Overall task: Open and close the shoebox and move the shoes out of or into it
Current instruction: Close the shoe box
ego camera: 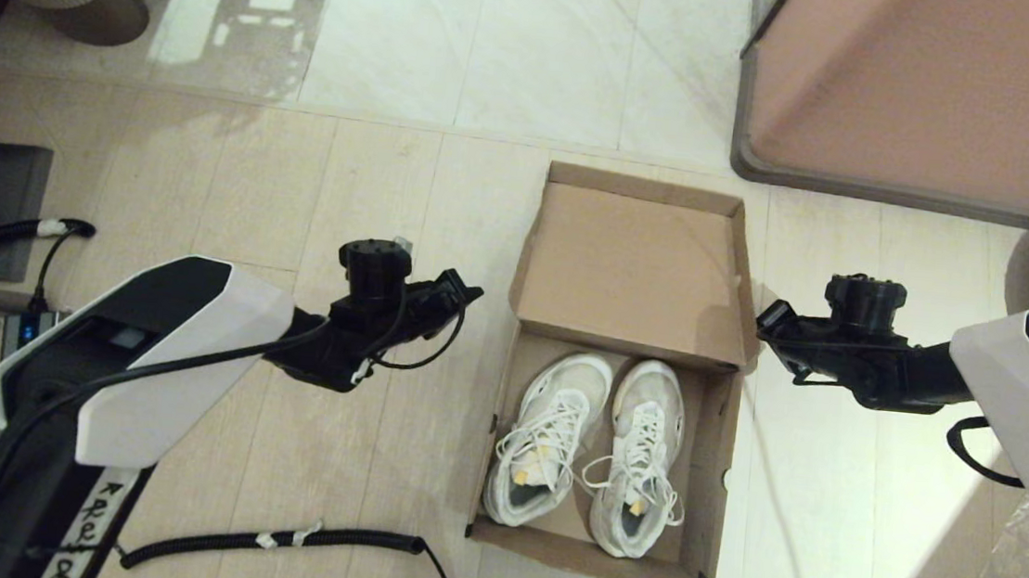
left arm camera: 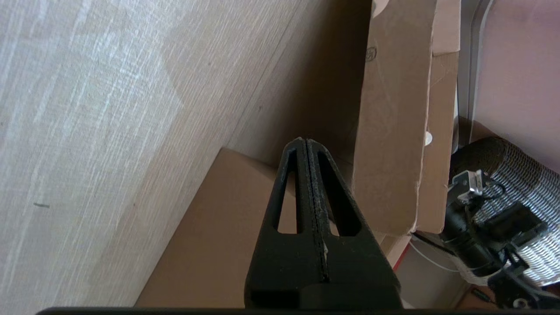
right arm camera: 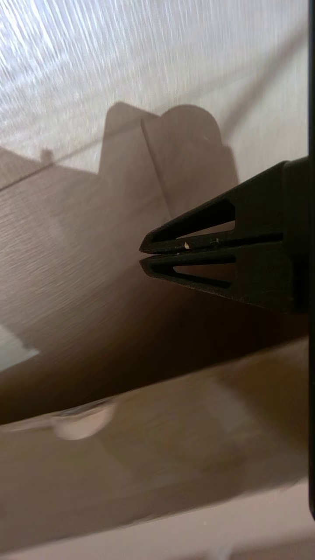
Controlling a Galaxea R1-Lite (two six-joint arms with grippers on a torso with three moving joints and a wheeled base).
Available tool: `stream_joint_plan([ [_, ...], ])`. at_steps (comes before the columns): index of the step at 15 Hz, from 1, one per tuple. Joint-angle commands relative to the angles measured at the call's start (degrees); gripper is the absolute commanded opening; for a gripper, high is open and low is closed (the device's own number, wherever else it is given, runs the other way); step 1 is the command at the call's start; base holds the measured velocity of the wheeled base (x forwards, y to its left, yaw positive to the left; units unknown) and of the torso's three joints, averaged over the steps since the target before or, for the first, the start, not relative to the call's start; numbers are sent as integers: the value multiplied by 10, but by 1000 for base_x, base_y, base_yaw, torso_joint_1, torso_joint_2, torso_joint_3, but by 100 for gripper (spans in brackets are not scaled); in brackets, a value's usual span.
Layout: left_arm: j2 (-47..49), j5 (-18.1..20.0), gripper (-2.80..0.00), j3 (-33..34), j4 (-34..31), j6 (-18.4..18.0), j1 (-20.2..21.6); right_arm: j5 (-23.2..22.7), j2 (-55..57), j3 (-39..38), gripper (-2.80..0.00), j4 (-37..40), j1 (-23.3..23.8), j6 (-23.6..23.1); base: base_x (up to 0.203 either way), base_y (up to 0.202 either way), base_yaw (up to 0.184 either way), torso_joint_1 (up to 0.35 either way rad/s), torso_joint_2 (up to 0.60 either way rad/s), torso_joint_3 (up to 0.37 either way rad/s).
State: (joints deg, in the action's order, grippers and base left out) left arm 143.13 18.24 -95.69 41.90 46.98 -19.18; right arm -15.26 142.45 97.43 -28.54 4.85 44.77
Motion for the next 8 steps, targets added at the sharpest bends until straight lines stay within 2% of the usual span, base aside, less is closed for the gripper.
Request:
stream_joint_plan([
  [1, 0, 1, -280, -3, 2, 3, -1, 0, 10, 65, -280, 56, -10, 72, 0, 0, 0, 0, 0, 0],
  [4, -1, 2, -280, -2, 2, 3, -5, 1, 22, 151, -280, 175, -12, 204, 0, 0, 0, 0, 0, 0],
  [8, -11, 5, -280, 10, 2, 7, -11, 0, 34, 156, -280, 190, -12, 275, 0, 0, 0, 0, 0, 0],
])
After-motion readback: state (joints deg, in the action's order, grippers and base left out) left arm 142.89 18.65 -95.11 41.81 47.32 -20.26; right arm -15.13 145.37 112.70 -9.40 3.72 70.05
